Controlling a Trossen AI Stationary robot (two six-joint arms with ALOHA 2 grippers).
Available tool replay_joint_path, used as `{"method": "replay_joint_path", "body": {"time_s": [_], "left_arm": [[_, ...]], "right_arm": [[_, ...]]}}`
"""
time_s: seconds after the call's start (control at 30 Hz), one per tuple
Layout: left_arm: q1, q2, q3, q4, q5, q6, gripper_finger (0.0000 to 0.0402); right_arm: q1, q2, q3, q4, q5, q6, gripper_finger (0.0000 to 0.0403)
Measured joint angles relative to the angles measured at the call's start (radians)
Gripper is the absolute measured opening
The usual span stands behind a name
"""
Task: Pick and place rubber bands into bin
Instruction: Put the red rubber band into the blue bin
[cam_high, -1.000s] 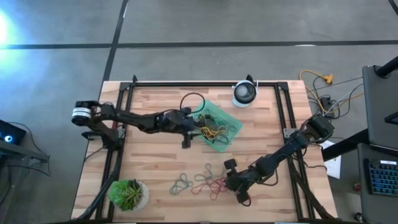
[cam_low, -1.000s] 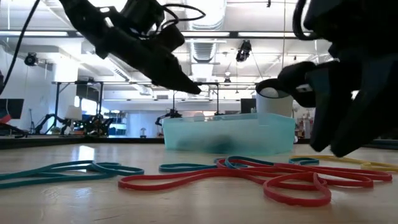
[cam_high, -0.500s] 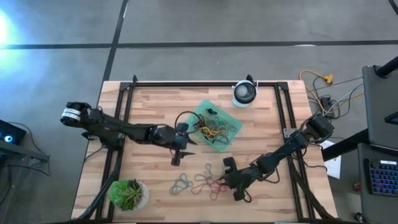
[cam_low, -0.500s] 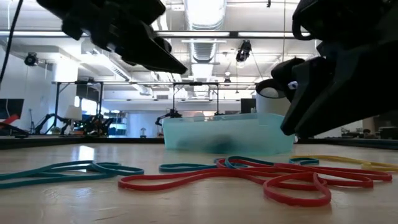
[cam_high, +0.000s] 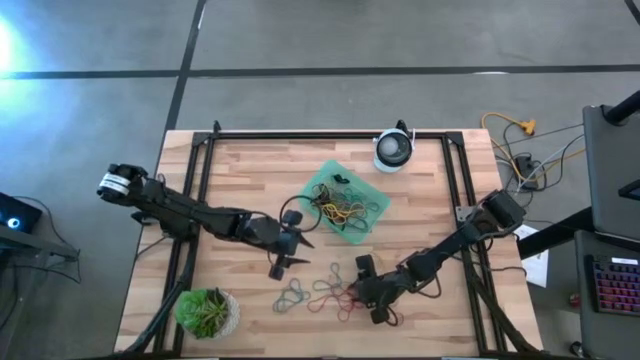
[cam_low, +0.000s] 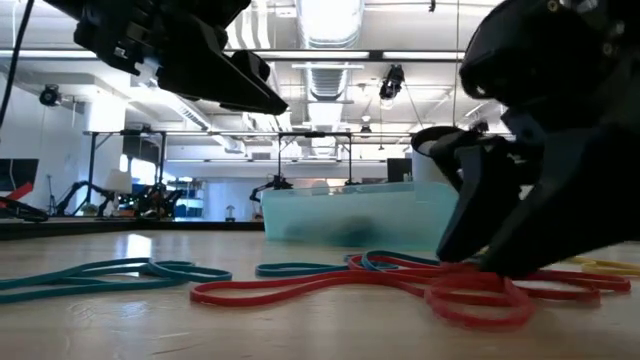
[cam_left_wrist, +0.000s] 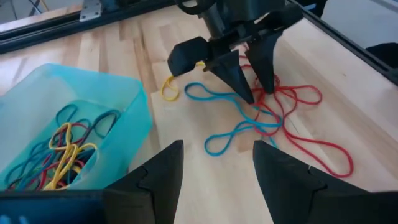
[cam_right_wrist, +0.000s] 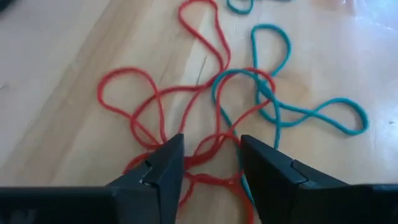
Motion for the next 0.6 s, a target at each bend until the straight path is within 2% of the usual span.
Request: {"method": "replay_joint_path", "body": {"time_s": [0.23,0.33,0.6], "left_arm": [[0.001,-0.001,0.000,-0.006,-0.003,-0.016,0.0178],[0.001,-0.001,0.000,-0.007,-0.003,-0.016,0.0178],[0.001,-0.001,0.000,-0.008,-0.003,-0.019,0.0178]], "right_arm": [[-0.001,0.007,0.002,0.000,0.004,0.000,0.0154],[-0.001,0.007,0.003,-0.003,0.004,-0.003,0.0142],[0.000,0.006,0.005,-0.023,-0.015,-0.034,0.0048]]}}
